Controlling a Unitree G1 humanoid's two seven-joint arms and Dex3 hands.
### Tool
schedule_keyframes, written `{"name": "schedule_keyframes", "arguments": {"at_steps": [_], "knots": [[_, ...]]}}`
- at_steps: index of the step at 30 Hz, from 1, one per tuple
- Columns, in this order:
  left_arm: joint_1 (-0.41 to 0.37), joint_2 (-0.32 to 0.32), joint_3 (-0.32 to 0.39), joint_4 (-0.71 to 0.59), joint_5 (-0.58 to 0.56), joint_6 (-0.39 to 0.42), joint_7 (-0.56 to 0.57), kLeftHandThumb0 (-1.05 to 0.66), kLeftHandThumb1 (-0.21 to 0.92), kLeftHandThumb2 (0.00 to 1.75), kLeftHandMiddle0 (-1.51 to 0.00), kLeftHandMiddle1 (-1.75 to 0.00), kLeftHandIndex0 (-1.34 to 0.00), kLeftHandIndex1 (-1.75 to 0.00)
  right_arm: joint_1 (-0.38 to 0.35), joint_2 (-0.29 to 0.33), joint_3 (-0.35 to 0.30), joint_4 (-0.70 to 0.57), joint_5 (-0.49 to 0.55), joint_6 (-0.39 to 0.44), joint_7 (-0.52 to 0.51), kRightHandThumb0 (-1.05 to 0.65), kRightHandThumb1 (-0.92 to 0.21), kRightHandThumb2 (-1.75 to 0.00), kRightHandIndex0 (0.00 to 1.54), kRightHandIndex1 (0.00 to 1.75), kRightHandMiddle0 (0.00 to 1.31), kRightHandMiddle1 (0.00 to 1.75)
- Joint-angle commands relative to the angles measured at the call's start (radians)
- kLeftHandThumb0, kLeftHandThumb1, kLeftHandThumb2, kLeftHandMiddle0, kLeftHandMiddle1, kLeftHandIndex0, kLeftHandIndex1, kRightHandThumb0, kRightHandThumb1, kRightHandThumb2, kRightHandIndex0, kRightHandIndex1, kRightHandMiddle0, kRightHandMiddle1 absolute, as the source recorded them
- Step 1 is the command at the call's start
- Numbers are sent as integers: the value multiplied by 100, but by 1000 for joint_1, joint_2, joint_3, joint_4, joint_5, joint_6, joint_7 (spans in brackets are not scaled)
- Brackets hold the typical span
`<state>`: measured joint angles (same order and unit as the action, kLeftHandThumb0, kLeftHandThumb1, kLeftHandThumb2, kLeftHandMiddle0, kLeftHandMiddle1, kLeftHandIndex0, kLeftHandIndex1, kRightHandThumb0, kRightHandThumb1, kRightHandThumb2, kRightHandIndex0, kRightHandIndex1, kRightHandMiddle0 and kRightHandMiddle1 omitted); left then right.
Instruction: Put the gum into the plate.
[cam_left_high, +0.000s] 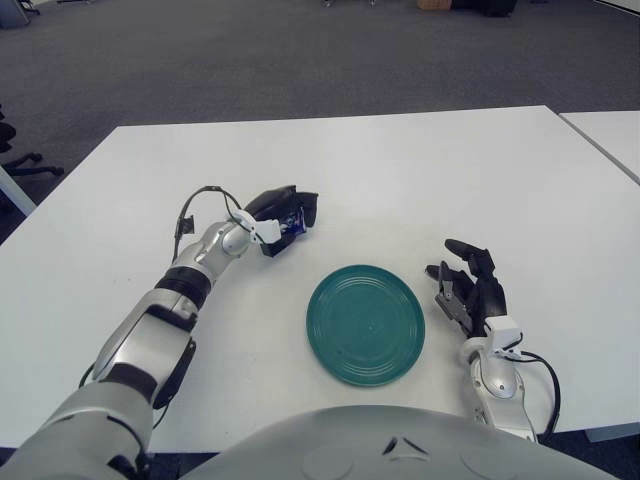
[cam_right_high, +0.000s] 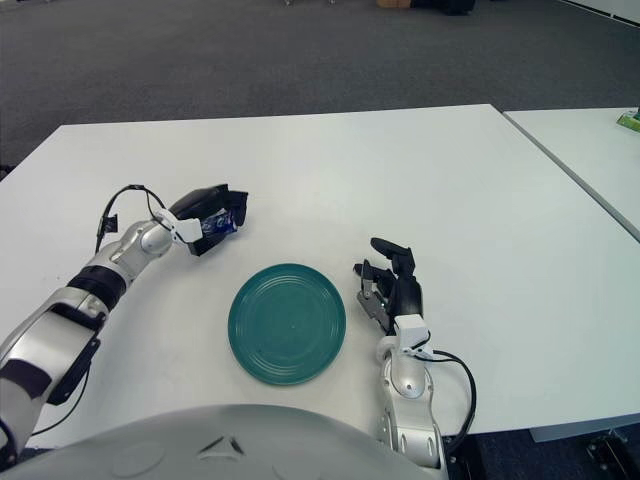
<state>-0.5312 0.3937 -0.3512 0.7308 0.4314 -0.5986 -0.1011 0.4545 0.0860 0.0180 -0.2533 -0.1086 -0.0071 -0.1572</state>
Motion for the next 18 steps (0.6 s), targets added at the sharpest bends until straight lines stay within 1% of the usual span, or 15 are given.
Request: {"name": "schedule_keyframes", "arguments": {"at_steps": [1,5,10,14,18], "knots": [[37,19,43,-162,-53,52,-60,0,-5,167,-89,-156,-73,-175,34,-3,2,37,-4,51,3,-48,-92,-72,50,80,11,100],[62,6,57,-287,-65,120,-92,0,-5,165,-91,-151,-72,-175,35,-5,6,31,-6,55,5,-48,-92,-72,49,80,11,100],[68,-3,66,-368,-58,140,-92,0,-4,162,-92,-147,-71,-175,33,-4,7,30,-5,56,2,-47,-92,-71,49,81,12,101],[83,-9,67,-425,-77,118,-106,0,-5,162,-94,-144,-72,-175,37,-5,8,26,-6,60,3,-48,-92,-72,47,80,12,102],[106,-14,61,-465,-91,98,-121,0,-9,167,-99,-142,-76,-175,39,-6,11,25,-8,64,3,-48,-92,-73,48,79,11,101]]}}
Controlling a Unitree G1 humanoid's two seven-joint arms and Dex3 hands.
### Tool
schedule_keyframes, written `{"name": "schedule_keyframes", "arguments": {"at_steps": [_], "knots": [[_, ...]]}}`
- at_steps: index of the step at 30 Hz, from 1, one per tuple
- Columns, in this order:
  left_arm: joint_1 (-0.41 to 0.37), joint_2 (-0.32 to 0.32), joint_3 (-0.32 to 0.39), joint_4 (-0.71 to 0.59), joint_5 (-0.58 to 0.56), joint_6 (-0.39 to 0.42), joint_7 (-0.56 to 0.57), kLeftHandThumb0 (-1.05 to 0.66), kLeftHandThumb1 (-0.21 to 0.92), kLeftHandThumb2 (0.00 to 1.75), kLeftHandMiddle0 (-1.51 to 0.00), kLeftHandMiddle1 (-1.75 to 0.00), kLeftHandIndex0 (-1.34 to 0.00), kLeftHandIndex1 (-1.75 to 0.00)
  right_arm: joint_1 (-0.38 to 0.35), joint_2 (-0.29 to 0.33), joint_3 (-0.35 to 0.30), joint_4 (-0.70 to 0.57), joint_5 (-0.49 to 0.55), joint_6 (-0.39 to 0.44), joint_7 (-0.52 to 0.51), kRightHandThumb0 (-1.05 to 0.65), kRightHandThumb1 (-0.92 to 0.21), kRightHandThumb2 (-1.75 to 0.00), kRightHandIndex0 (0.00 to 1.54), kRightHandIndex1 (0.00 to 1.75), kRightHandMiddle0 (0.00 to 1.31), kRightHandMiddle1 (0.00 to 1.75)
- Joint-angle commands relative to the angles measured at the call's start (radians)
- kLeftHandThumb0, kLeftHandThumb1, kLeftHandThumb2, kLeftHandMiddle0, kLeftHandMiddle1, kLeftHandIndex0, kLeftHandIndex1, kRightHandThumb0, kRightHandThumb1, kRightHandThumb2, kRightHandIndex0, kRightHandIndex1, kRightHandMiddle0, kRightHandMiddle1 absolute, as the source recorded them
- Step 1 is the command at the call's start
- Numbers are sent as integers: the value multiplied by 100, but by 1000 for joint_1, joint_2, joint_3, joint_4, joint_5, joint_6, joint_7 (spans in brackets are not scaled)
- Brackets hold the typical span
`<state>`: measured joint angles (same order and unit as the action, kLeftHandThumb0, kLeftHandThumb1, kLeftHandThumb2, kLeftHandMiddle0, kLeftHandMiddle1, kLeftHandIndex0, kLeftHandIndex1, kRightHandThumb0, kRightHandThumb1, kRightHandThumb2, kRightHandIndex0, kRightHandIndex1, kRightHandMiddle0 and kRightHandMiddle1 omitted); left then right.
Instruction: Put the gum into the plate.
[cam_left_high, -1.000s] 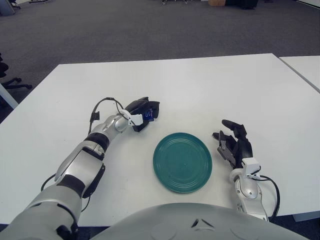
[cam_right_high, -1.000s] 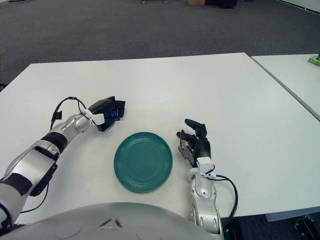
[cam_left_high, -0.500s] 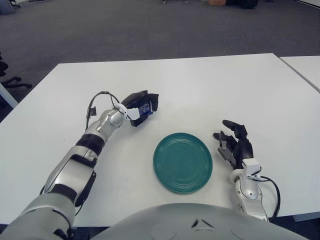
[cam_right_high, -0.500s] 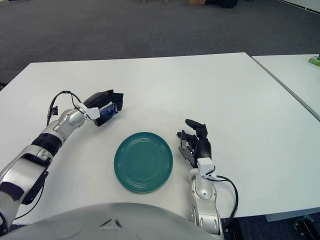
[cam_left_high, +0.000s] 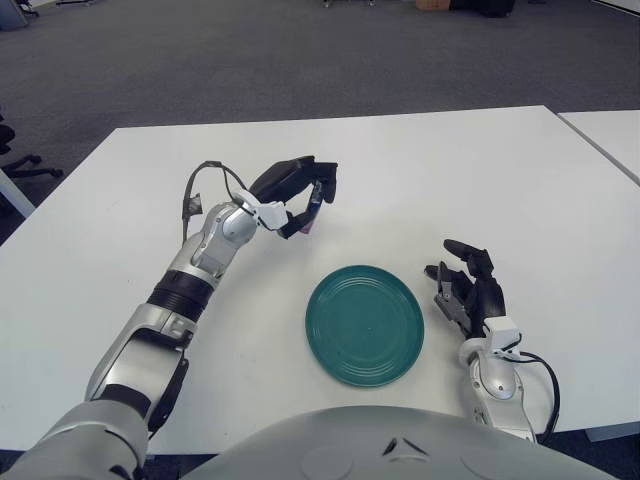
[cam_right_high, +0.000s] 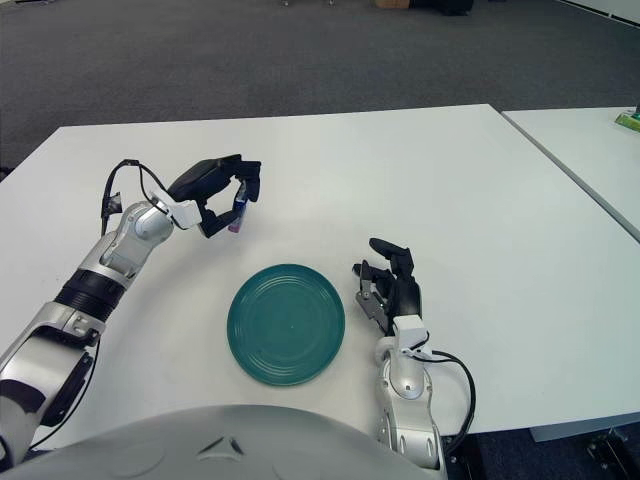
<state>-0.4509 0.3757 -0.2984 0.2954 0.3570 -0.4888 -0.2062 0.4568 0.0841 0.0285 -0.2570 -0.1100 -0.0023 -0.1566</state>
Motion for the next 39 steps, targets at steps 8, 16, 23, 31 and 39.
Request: {"name": "schedule_keyframes", "arguments": {"at_steps": [8,16,23,31,39], "knots": [[92,-1,-25,-127,-1,-36,-56,0,-14,171,-101,-141,-79,-175,36,3,5,37,-7,51,-3,-46,-92,-71,52,82,11,101],[158,-8,-59,-203,9,-61,-91,0,-14,173,-99,-147,-80,-175,31,6,4,49,-1,43,-3,-45,-92,-70,53,85,12,101],[249,-20,-109,-429,-30,83,-208,0,-7,167,-92,-152,-74,-175,31,11,5,51,1,36,-6,-44,-92,-69,54,86,11,100],[293,-6,-136,-562,-91,145,-313,0,-2,160,-90,-145,-72,-175,20,12,0,82,4,17,-4,-45,-92,-69,55,85,10,100],[292,24,-139,-625,-191,193,-424,0,0,155,-92,-137,-72,-175,13,12,-4,95,8,14,-3,-47,-92,-70,52,82,10,100]]}}
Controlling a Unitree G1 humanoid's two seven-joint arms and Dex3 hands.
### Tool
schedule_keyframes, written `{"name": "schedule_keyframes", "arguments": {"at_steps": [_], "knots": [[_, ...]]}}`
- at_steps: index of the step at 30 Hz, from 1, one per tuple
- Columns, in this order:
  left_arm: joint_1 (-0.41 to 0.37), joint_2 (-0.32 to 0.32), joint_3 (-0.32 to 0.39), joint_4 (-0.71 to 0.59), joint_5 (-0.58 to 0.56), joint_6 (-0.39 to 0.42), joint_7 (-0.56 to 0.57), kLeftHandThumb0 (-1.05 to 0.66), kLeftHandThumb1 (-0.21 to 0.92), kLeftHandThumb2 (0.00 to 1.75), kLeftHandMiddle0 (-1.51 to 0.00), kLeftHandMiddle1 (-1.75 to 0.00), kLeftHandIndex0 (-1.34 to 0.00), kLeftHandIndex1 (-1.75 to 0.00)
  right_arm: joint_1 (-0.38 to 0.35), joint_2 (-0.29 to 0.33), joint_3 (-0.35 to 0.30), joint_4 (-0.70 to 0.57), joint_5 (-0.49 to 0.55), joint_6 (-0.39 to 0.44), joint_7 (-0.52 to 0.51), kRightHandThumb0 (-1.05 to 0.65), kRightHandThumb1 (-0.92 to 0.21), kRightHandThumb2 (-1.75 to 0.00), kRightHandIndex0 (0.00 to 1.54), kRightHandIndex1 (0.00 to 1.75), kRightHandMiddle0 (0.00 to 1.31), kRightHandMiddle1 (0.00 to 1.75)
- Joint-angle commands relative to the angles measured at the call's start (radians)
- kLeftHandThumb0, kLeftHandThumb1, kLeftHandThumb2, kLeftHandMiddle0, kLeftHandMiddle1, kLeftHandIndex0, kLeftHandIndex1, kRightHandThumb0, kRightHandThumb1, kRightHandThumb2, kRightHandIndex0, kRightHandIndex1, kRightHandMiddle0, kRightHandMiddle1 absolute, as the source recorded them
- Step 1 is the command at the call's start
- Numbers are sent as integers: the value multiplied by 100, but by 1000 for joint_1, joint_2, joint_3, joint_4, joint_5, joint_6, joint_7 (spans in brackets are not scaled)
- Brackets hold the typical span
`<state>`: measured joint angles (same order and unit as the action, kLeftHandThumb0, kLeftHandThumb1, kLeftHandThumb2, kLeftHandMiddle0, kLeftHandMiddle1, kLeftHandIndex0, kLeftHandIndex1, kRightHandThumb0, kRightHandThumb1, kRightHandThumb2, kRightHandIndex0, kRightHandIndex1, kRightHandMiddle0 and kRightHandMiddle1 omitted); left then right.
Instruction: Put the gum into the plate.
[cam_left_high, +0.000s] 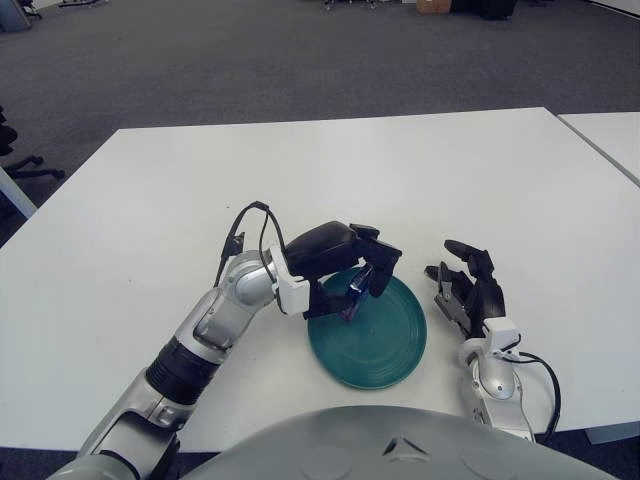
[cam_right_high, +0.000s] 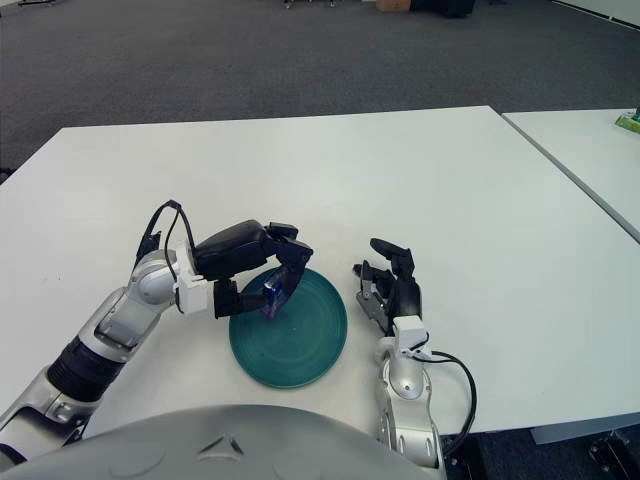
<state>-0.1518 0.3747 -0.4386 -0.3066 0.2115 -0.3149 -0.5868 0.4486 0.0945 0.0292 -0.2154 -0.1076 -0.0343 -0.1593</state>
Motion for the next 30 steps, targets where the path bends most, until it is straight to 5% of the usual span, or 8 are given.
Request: {"name": "schedule_keyframes", "arguments": {"at_steps": [1,14,20,22,25,28,30], "knots": [[-8,27,1,-25,-53,20,-52,0,0,155,-92,-137,-72,-175,21,3,-5,53,7,46,0,-47,-92,-70,52,82,10,100],[-1,56,-28,-54,-80,45,-146,0,1,155,-91,-138,-71,-175,15,-4,-7,65,17,44,9,-48,-92,-70,51,79,12,102],[32,37,-66,-14,-13,-19,-106,0,35,124,-61,-171,-43,-163,12,-4,-11,65,13,47,0,-48,-92,-69,50,76,12,102],[41,27,-77,23,6,-66,-84,-22,61,85,-37,-146,-40,-162,13,2,-11,59,18,51,-2,-47,-92,-69,49,75,12,102],[40,19,-82,58,18,-110,-68,-60,74,59,-19,-117,-16,-143,13,8,-12,52,25,56,-3,-45,-92,-68,51,75,12,103],[34,19,-83,92,35,-152,-57,-75,84,42,-13,-101,-7,-135,14,7,-13,47,32,62,5,-44,-92,-67,52,76,11,103],[26,21,-80,113,52,-180,-49,-93,89,38,-10,-78,-3,-113,14,1,-13,40,38,68,17,-44,-92,-69,50,75,9,103]]}}
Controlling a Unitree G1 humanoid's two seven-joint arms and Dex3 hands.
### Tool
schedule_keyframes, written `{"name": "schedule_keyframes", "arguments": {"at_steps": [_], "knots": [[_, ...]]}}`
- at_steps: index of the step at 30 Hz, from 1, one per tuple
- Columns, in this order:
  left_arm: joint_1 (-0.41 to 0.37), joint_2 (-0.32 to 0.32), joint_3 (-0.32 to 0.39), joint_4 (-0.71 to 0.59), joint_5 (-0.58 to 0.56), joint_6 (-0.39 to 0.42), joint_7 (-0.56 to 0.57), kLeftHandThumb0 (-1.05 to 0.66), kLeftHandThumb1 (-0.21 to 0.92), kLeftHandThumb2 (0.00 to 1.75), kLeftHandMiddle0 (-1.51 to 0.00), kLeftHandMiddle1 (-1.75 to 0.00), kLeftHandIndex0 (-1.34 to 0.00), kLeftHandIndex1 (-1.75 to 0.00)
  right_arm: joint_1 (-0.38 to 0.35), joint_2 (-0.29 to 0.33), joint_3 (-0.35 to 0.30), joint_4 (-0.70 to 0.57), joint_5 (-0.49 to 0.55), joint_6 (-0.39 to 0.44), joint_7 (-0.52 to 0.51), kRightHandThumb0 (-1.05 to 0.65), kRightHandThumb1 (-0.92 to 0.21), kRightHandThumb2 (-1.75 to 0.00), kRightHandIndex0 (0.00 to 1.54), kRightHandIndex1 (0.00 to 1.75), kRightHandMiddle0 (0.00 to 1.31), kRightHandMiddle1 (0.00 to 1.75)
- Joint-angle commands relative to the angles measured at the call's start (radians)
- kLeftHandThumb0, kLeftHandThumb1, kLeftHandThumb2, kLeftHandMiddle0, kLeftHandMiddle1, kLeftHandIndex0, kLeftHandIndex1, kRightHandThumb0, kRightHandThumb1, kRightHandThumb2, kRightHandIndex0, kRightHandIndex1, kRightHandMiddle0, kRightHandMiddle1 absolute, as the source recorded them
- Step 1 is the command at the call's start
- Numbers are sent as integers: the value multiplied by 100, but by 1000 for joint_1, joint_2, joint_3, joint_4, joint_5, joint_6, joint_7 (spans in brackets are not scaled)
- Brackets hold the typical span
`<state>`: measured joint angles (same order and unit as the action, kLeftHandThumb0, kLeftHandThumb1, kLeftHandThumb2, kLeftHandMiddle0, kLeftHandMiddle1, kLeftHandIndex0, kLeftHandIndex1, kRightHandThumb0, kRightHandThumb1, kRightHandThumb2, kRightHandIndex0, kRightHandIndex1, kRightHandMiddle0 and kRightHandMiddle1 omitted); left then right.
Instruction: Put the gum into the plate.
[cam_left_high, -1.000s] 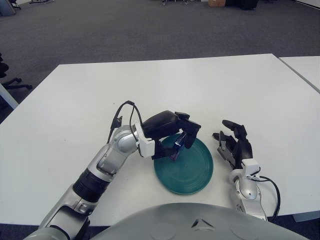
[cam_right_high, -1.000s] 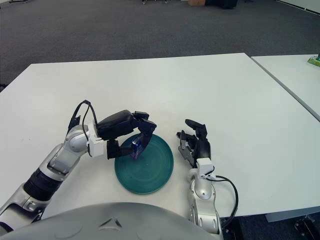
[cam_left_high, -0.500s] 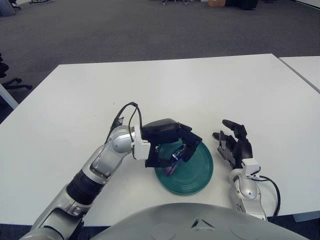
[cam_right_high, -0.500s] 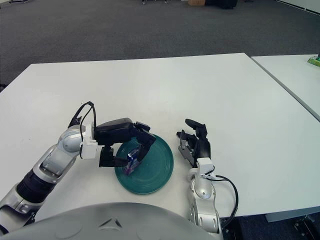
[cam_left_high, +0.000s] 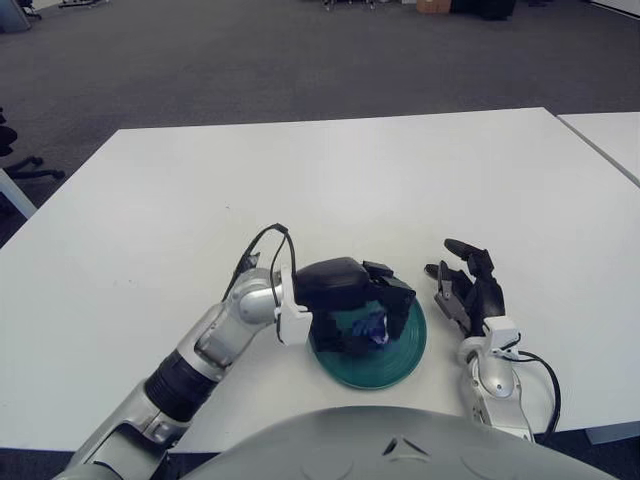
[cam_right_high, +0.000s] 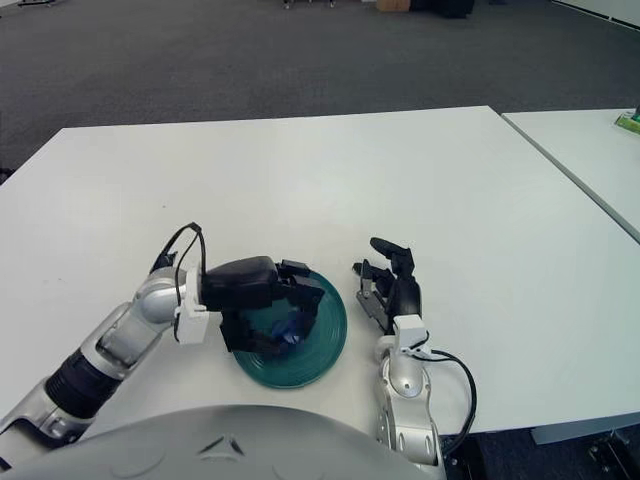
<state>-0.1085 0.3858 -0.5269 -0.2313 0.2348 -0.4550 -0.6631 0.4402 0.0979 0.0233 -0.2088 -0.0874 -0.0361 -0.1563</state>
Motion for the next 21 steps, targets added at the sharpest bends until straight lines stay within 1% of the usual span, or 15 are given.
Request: {"name": "schedule_keyframes", "arguments": {"at_steps": [1,2,3,4,5,6,7,9,11,12,15,20,21], "knots": [[-20,10,9,45,36,-50,31,-97,90,37,-11,-63,-2,-97,23,-4,-7,30,20,72,18,-44,-92,-71,48,74,8,103],[-22,10,12,51,46,-61,37,-99,90,37,-11,-57,-1,-91,25,-7,-6,27,24,75,25,-45,-92,-71,48,74,7,103],[-24,11,16,61,59,-74,47,-101,91,39,-11,-41,-1,-72,27,-11,-5,25,26,75,32,-45,-92,-72,46,73,6,102],[-26,10,18,68,69,-84,54,-102,91,41,-9,-28,-1,-54,27,-14,-4,24,28,76,38,-46,-92,-73,44,71,4,102],[-28,11,22,80,87,-97,68,-103,92,42,-9,-23,0,-48,28,-17,-2,21,22,77,39,-47,-92,-74,43,71,4,102],[-30,11,24,89,100,-107,77,-104,92,46,-6,-15,0,-34,28,-20,-2,19,18,78,38,-48,-92,-75,42,69,2,102],[-31,10,26,97,117,-114,88,-104,92,48,-4,-9,0,-24,24,-24,-2,23,9,78,35,-48,-92,-76,40,68,2,101],[-32,9,28,107,136,-123,102,-104,92,51,-2,-5,0,-13,21,-27,-3,29,1,76,31,-49,-92,-76,38,66,1,100],[-34,6,32,123,161,-136,125,-105,92,53,-1,-2,0,-7,18,-30,-2,33,-9,74,26,-49,-92,-77,37,63,0,99],[-35,4,33,129,170,-141,135,-105,92,54,-1,-2,0,-4,18,-31,-1,35,-12,72,25,-49,-92,-77,38,58,0,97],[-29,-7,45,146,205,-159,188,-105,92,54,0,0,0,-1,18,-31,-1,39,-16,64,22,-50,-92,-78,37,51,0,94],[-23,-17,57,160,217,-162,232,-105,92,50,0,0,0,0,21,-29,-2,42,-14,52,21,-49,-92,-78,43,47,0,97],[-23,-18,59,163,213,-162,236,-105,92,48,0,0,0,0,22,-29,-2,43,-13,50,21,-48,-92,-77,46,48,1,98]]}}
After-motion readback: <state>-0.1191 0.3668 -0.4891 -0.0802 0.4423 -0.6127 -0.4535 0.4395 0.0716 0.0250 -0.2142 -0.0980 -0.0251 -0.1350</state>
